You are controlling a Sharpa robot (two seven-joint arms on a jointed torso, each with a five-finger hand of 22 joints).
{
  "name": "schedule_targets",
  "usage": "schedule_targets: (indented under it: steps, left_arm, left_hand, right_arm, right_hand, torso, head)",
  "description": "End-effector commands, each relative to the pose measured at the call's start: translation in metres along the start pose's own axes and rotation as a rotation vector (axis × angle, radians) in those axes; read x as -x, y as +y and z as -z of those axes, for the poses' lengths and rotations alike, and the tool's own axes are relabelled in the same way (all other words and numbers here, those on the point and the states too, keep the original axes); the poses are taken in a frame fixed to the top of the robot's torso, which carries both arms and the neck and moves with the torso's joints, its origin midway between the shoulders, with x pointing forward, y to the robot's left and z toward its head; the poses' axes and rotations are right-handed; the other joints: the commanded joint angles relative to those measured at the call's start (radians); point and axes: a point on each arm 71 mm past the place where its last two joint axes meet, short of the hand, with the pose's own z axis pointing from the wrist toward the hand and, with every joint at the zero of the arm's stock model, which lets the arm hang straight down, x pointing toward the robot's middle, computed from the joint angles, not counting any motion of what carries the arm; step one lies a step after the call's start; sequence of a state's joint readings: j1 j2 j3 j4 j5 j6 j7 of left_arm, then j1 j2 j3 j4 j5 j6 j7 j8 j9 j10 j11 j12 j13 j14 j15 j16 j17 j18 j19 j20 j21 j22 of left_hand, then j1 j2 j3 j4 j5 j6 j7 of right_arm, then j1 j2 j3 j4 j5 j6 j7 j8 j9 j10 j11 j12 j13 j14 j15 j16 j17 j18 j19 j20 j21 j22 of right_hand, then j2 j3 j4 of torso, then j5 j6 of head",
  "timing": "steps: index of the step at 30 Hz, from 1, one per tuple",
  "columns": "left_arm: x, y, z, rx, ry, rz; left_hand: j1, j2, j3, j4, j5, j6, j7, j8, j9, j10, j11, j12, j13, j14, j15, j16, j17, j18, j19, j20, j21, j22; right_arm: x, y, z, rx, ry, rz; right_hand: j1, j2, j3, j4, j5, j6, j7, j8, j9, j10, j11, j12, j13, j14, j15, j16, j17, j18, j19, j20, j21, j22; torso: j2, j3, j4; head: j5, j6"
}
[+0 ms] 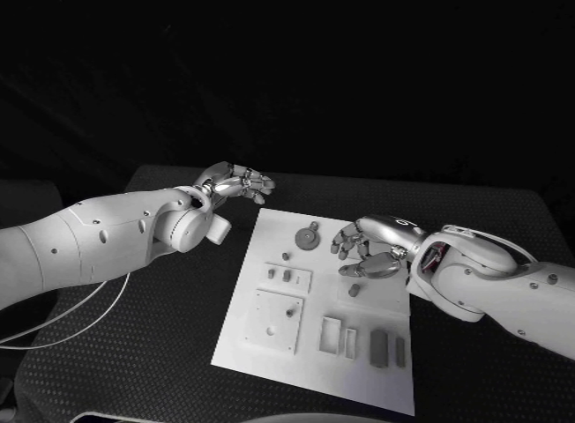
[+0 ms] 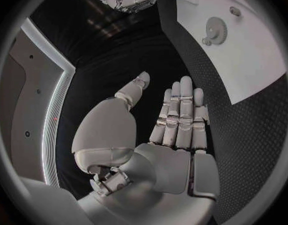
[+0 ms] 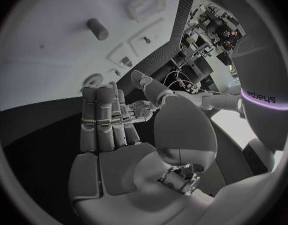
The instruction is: Assemble the parts on the task board
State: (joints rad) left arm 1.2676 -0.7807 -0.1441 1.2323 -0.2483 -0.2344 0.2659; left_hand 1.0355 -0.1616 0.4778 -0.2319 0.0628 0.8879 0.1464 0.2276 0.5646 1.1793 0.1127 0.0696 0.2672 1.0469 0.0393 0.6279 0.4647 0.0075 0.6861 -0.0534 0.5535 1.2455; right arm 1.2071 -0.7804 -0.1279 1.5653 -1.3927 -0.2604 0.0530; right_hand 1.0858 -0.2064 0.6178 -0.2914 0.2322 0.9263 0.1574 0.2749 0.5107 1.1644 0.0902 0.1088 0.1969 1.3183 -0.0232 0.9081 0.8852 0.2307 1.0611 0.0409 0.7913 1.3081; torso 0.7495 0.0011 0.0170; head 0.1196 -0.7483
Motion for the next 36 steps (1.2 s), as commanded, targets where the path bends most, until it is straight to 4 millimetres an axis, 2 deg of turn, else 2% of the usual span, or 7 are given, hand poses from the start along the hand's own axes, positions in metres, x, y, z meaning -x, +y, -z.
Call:
schedule_targets:
  steps: [1,7,10,21,26,30,36]
  left_arm:
    - [-0.001,-0.002,0.0,-0.012,0.013,0.008]
    - [0.001,-0.001,0.0,-0.013,0.01,0.007]
    - [0.0,-0.001,0.0,-0.014,0.013,0.008]
    - [0.0,-0.001,0.0,-0.013,0.015,0.009]
    - [0.0,-0.001,0.0,-0.013,0.016,0.009]
    - [0.001,-0.001,0.0,-0.012,0.015,0.009]
    - [0.001,-0.001,0.0,-0.011,0.018,0.009]
  left_hand:
    - [0.001,0.006,-0.001,0.004,0.002,-0.002,0.001,0.004,-0.001,-0.001,0.006,-0.001,-0.001,0.003,0.005,-0.006,0.001,-0.008,0.007,0.0,-0.004,0.002]
    - [0.001,0.006,-0.001,0.004,0.002,-0.002,0.001,0.004,-0.001,-0.001,0.006,-0.001,-0.001,0.003,0.005,-0.006,0.002,-0.008,0.007,0.0,-0.004,0.002]
    - [0.002,0.006,-0.001,0.004,0.002,-0.002,0.001,0.004,-0.001,-0.001,0.006,-0.001,-0.001,0.003,0.005,-0.006,0.002,-0.008,0.007,0.0,-0.004,0.002]
    - [0.001,0.006,-0.001,0.004,0.001,-0.002,0.001,0.004,-0.002,-0.001,0.006,-0.001,-0.002,0.003,0.005,-0.007,0.003,-0.008,0.007,0.001,-0.005,0.002]
    - [0.001,0.006,-0.001,0.004,0.001,-0.002,0.001,0.004,-0.002,-0.001,0.006,-0.001,-0.002,0.003,0.005,-0.007,0.003,-0.008,0.007,0.001,-0.005,0.002]
    - [0.001,0.007,-0.001,0.005,0.001,-0.002,0.001,0.004,-0.002,0.0,0.006,-0.001,-0.002,0.003,0.005,-0.007,0.004,-0.008,0.007,0.001,-0.005,0.002]
    - [0.001,0.008,-0.001,0.005,0.001,-0.002,0.001,0.004,-0.002,0.0,0.006,-0.001,-0.002,0.004,0.005,-0.008,0.004,-0.008,0.007,0.001,-0.005,0.003]
  right_arm:
    - [-0.008,-0.005,0.004,-0.023,0.109,0.046]
    - [-0.017,-0.014,0.007,-0.045,0.145,0.161]
    - [-0.023,-0.017,0.01,-0.056,0.17,0.178]
    - [-0.036,-0.022,0.012,-0.065,0.176,0.238]
    - [-0.041,-0.019,0.009,-0.049,0.174,0.236]
    - [-0.042,-0.016,0.007,-0.033,0.156,0.233]
    - [-0.042,-0.013,0.006,-0.022,0.138,0.231]
  right_hand:
    - [-0.014,-0.004,-0.012,0.0,-0.001,0.004,-0.003,-0.003,-0.001,0.0,0.002,0.002,-0.003,0.004,0.001,0.013,0.002,0.031,0.0,-0.007,0.012,0.024]
    - [-0.023,-0.011,-0.028,0.0,-0.011,0.001,-0.007,-0.004,-0.002,-0.006,0.005,-0.002,-0.006,-0.002,0.004,0.021,0.003,0.031,-0.005,-0.008,0.018,0.024]
    - [-0.033,-0.03,-0.041,0.0,-0.022,-0.009,-0.017,-0.009,-0.004,-0.019,0.008,-0.009,-0.01,-0.01,0.008,0.022,0.002,0.031,-0.011,-0.007,0.019,0.023]
    - [-0.026,-0.029,-0.061,0.0,-0.042,-0.018,-0.028,-0.01,-0.004,-0.026,0.012,-0.011,-0.016,-0.03,0.011,0.038,-0.003,0.031,-0.028,-0.005,0.024,0.02]
    - [-0.009,-0.027,-0.046,0.001,-0.083,-0.012,-0.025,-0.006,-0.003,-0.022,0.01,-0.008,-0.017,-0.033,0.009,0.044,-0.009,0.031,-0.029,-0.005,0.026,0.018]
    - [0.024,-0.011,-0.005,0.003,-0.168,0.015,-0.018,0.007,0.001,0.013,-0.001,0.012,-0.009,-0.028,-0.001,0.051,-0.014,0.031,-0.024,-0.007,0.029,0.017]
    - [0.018,-0.003,0.056,0.005,-0.18,0.044,-0.018,0.017,-0.001,0.053,-0.016,0.038,0.003,-0.018,-0.016,0.061,-0.028,0.031,-0.012,-0.008,0.039,0.016]
  torso:
    - [0.0,0.0004,-0.001]
    - [0.002,0.0038,-0.0036]
    - [0.001,0.0025,-0.0015]
    - [0.003,0.0021,0.0004]
    - [0.002,0.0009,0.0021]
    - [0.002,0.0005,0.0023]
    - [0.001,-0.0001,0.0015]
  head:
    - [-0.006,0.003]
    - [-0.009,0.004]
    - [-0.014,0.003]
    - [-0.018,0.003]
    - [-0.018,0.0]
    - [-0.017,-0.003]
    - [-0.015,-0.007]
